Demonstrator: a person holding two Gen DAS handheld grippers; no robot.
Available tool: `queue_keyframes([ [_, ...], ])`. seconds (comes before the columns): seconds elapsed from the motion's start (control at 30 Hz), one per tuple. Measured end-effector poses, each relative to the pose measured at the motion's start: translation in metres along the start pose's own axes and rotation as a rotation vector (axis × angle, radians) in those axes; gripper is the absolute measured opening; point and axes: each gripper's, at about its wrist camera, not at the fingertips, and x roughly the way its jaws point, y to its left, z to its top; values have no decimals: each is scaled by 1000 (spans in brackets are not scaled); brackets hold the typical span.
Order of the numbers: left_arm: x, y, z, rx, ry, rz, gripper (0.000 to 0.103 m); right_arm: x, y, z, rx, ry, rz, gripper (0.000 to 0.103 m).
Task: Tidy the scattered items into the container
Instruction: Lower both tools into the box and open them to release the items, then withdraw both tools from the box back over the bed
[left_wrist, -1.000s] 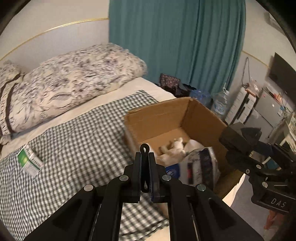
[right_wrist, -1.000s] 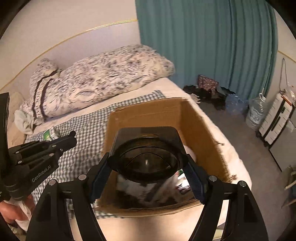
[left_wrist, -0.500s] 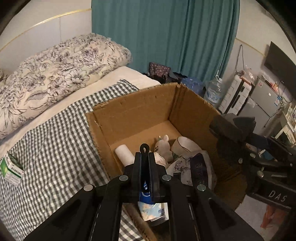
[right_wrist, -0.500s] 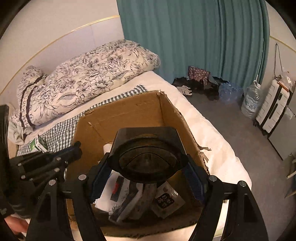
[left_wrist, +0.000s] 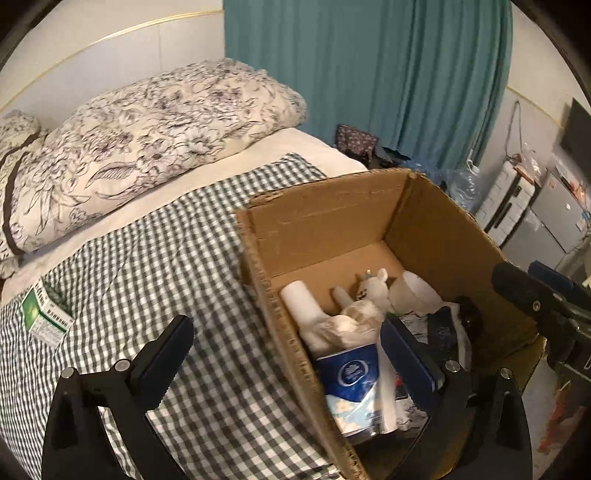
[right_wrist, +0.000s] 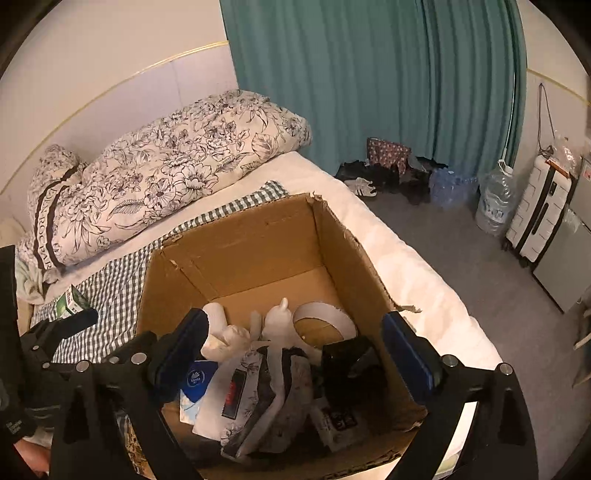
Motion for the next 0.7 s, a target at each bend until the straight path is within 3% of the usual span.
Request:
queue_keyframes([
  [0.33, -18, 32, -16, -81, 3, 52, 103, -7, 23, -4, -23, 3, 31, 95],
  [0.7, -57, 92, -44, -167, -22, 143, 103, -16, 78, -25, -93, 18, 111, 95],
])
